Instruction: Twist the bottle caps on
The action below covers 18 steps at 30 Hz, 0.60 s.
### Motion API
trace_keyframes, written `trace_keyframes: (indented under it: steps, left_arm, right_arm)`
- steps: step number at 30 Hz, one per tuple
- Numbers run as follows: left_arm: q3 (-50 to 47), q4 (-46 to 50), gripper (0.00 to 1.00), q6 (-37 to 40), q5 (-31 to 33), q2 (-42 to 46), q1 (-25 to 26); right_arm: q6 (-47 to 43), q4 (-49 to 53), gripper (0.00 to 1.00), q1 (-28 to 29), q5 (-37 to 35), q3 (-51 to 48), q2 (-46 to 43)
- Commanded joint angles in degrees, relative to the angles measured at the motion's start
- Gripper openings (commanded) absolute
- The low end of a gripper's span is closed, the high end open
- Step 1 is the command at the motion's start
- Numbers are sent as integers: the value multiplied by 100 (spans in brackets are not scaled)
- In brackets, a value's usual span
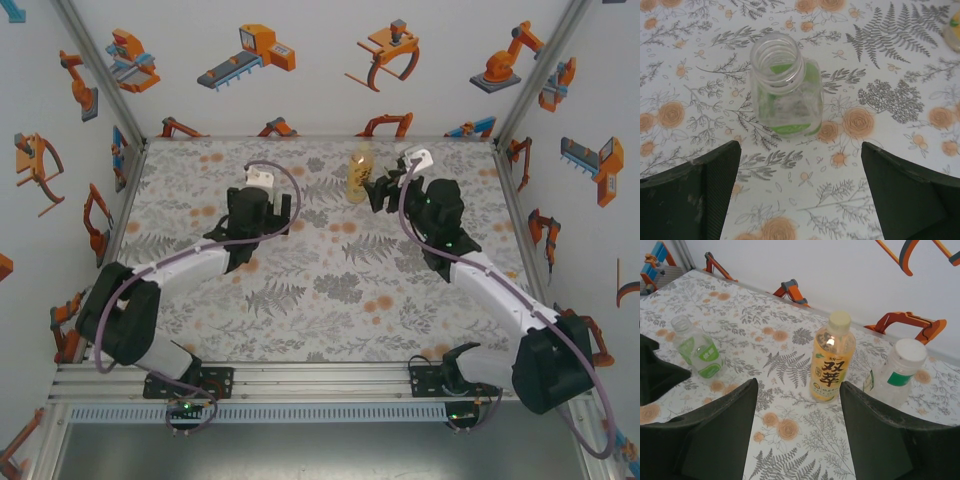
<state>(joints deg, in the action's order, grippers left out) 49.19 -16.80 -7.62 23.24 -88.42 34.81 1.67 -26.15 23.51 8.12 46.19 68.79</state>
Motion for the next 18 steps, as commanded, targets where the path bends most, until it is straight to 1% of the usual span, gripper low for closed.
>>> trace_keyframes:
  steps: [1, 8, 14, 18]
  left_arm:
    - [403, -739, 99, 38, 272, -497, -53]
    - [697, -1225, 99, 8, 520, -1235, -134]
    - [681, -1550, 97, -211, 220, -1608, -354]
    - [508, -2073, 94, -238, -3, -1776, -418]
  right_arm:
    - [-8, 211, 62, 39, -61, -85, -239]
    - [-22, 583, 62, 35, -58, -155, -569]
    - [-29, 901, 62, 31, -160, -285, -917]
    - [-37, 1100, 62, 33, -179, -351, -1113]
